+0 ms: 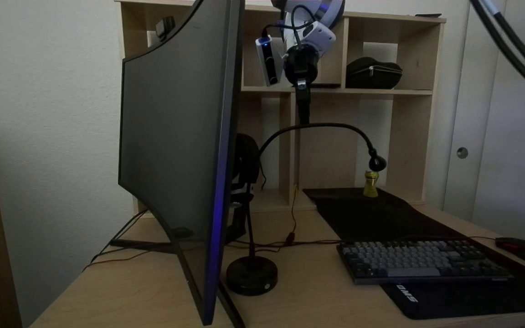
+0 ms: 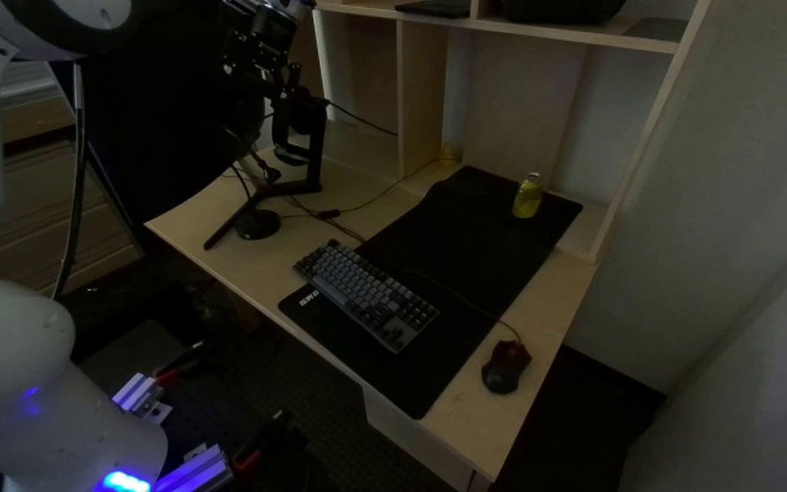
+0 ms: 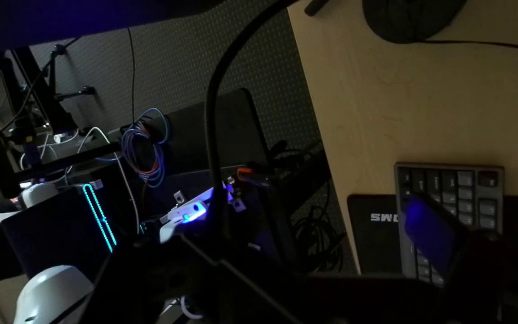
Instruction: Hang the headphones behind the computer then move the lamp to the right
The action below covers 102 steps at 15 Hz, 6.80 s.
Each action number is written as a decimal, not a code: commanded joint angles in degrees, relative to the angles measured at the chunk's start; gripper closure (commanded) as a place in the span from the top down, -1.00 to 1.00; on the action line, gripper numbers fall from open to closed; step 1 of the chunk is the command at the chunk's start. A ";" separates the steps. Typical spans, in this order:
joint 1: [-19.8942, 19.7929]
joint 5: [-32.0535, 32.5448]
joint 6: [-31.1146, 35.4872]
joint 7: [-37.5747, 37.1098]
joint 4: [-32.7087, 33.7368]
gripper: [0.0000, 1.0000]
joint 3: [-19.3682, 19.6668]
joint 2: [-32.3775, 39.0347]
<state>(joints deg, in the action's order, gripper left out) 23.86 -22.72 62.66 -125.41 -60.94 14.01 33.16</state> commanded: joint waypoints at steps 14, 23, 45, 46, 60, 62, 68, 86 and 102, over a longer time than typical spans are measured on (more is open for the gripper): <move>-3.54 12.54 29.77 20.13 -34.05 1.00 -11.45 -25.74; -13.21 11.73 13.50 43.08 -41.16 1.00 -16.93 -37.44; -14.26 18.44 19.18 45.78 -39.16 1.00 -20.32 -36.06; -14.16 19.95 19.63 46.88 -39.18 1.00 -20.59 -36.12; -14.22 7.70 32.45 52.09 -39.80 1.00 -21.20 -36.47; -14.54 6.31 30.36 51.22 -37.75 1.00 -20.82 -34.82; -10.57 1.57 40.44 46.64 -33.21 1.00 -25.60 -29.86; -9.08 12.34 36.89 11.53 -40.92 1.00 -25.78 -25.18; -8.49 15.17 47.57 15.22 -44.09 -0.33 -24.33 -18.44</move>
<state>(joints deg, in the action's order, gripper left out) 14.82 -9.68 109.24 -111.95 -102.98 -11.33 16.11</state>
